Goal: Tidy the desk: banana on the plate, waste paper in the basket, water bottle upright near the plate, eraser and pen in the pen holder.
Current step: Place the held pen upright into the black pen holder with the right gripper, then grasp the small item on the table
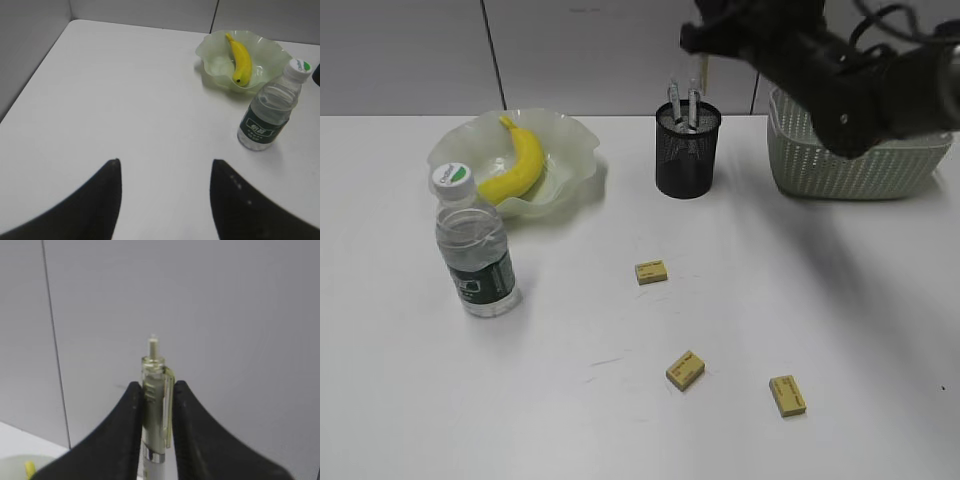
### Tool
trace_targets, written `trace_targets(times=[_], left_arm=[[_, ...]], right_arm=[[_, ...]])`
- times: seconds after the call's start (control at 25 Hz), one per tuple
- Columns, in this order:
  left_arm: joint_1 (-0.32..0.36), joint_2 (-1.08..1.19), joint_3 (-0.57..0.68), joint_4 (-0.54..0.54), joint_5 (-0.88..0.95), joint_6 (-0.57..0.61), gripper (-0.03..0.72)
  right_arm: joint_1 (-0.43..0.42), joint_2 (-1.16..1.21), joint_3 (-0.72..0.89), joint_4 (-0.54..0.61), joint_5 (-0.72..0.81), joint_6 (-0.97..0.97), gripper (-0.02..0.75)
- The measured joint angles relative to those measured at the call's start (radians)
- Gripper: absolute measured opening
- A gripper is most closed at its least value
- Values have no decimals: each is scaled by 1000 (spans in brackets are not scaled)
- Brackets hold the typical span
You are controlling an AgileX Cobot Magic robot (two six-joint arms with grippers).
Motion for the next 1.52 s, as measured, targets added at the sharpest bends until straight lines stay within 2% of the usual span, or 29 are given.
trace_targets(times=[0.16,0.24,0.36,0.44,0.52,0.68,0.8,0.96,1.08,1.2,1.36,1.52], left_arm=[[0,0,0,0,0,0,421],[0,0,0,0,0,0,418],[0,0,0,0,0,0,414],[0,0,0,0,0,0,414],[0,0,0,0,0,0,414],[0,0,0,0,0,0,414],[0,0,0,0,0,0,414],[0,0,0,0,0,0,407],[0,0,0,0,0,0,388],[0,0,0,0,0,0,368],[0,0,0,0,0,0,354],[0,0,0,-1,0,2,351]], right_arm=[[-1,128,-22,16,-26,-3,211],[-1,159,-24,18,-28,-3,262],[-1,161,-24,18,-5,-1,384],[-1,122,-24,13,73,0,442],[-1,19,-24,10,260,0,466],[-1,-242,-32,-60,753,-35,462],[-1,-402,-22,-90,1164,-43,426],[-1,-603,119,-99,1576,-44,389],[-1,-787,264,-72,1735,-43,378],[-1,-1007,403,-22,1815,-42,365],[-1,-1311,559,50,1853,-42,347],[-1,-1615,661,63,1856,-43,341]])
